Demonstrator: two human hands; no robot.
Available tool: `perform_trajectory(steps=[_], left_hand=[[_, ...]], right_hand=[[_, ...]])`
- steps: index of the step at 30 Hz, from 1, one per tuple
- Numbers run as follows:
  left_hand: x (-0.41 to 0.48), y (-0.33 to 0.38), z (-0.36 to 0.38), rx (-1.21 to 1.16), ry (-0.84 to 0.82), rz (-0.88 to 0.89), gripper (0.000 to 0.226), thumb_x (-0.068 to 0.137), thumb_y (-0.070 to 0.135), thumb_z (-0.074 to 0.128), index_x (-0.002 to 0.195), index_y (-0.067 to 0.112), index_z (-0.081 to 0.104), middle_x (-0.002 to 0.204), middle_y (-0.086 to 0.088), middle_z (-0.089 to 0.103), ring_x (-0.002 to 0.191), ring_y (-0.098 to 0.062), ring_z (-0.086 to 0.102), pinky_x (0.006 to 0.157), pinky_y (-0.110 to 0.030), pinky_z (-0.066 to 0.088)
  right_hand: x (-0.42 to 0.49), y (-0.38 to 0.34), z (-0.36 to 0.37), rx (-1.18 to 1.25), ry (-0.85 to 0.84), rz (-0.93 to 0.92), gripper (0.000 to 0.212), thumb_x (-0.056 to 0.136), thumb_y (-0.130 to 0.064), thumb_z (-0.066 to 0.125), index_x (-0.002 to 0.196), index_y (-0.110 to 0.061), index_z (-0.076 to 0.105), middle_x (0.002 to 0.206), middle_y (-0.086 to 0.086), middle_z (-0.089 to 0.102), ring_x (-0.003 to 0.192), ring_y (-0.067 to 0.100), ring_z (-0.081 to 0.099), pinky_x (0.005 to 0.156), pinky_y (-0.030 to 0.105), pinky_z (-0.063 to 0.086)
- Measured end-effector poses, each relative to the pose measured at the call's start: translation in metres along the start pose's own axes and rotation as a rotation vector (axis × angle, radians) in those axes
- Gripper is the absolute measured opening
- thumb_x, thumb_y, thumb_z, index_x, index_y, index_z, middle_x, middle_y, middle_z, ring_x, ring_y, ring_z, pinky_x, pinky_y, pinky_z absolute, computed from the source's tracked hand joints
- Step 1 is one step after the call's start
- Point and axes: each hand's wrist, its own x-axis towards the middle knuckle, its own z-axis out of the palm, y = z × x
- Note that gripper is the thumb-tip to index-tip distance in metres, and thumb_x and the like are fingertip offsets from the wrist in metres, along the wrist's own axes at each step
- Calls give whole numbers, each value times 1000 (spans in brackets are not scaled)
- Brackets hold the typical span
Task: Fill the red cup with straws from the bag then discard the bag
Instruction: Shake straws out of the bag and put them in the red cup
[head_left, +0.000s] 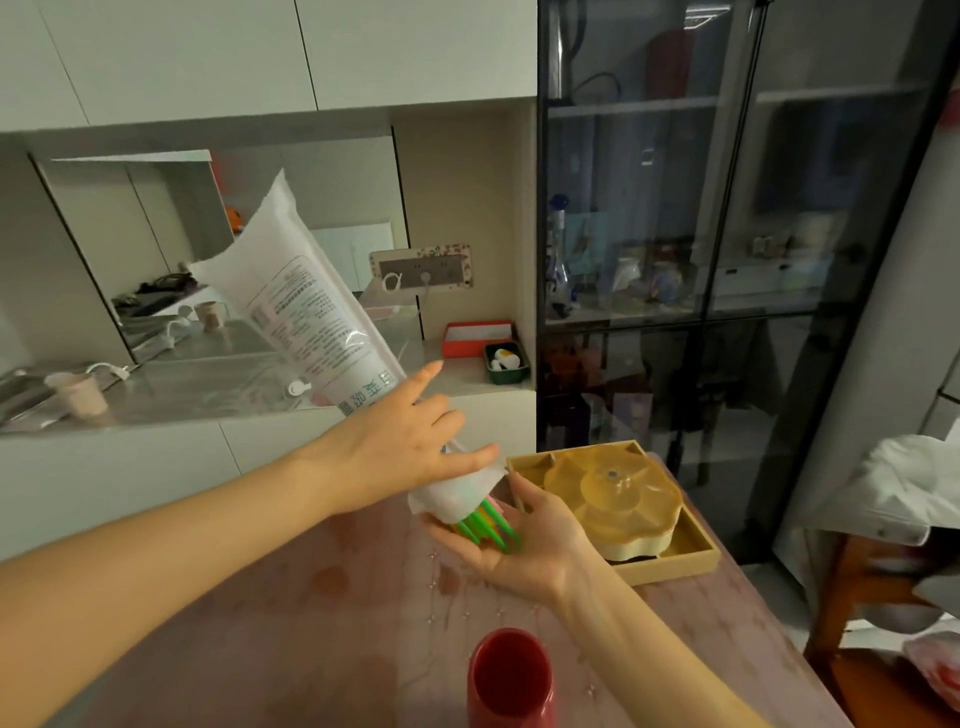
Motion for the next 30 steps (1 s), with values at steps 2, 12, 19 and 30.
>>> perform_trajectory(steps=[2, 12, 19, 30], left_hand=[[-4, 3, 5, -92, -32, -60, 85, 57, -1, 74, 131, 20, 36, 79, -10, 60, 70, -27, 57, 79, -47, 52], [-29, 78, 30, -627, -80, -669, 101, 39, -3, 78, 127, 20, 35, 79, -2, 62, 65, -22, 58, 51, -32, 51], [-27, 104, 18, -1019, -55, -961, 76, 76, 22, 63, 138, 34, 21, 119, 2, 58, 100, -21, 56, 77, -32, 45], [-30, 113, 13, -1243, -123, -995, 87, 68, 33, 74, 137, 30, 22, 110, 7, 64, 90, -13, 62, 70, -26, 48]], right_hand=[[-1, -3, -3, -45, 38, -47, 49, 96, -37, 46, 124, 2, 51, 125, 33, 56, 112, 48, 57, 80, 59, 53], [-18, -11, -12, -865, 275, -514, 49, 88, -59, 42, 94, -18, 67, 85, 5, 75, 85, 26, 70, 56, 31, 57], [-15, 6, -13, -985, 50, -620, 62, 68, -51, 58, 125, -33, 44, 108, -18, 60, 89, -9, 57, 68, 5, 47], [-7, -4, 1, -774, 124, -867, 38, 96, -32, 43, 105, -7, 69, 101, -5, 71, 77, -4, 67, 62, 13, 52]])
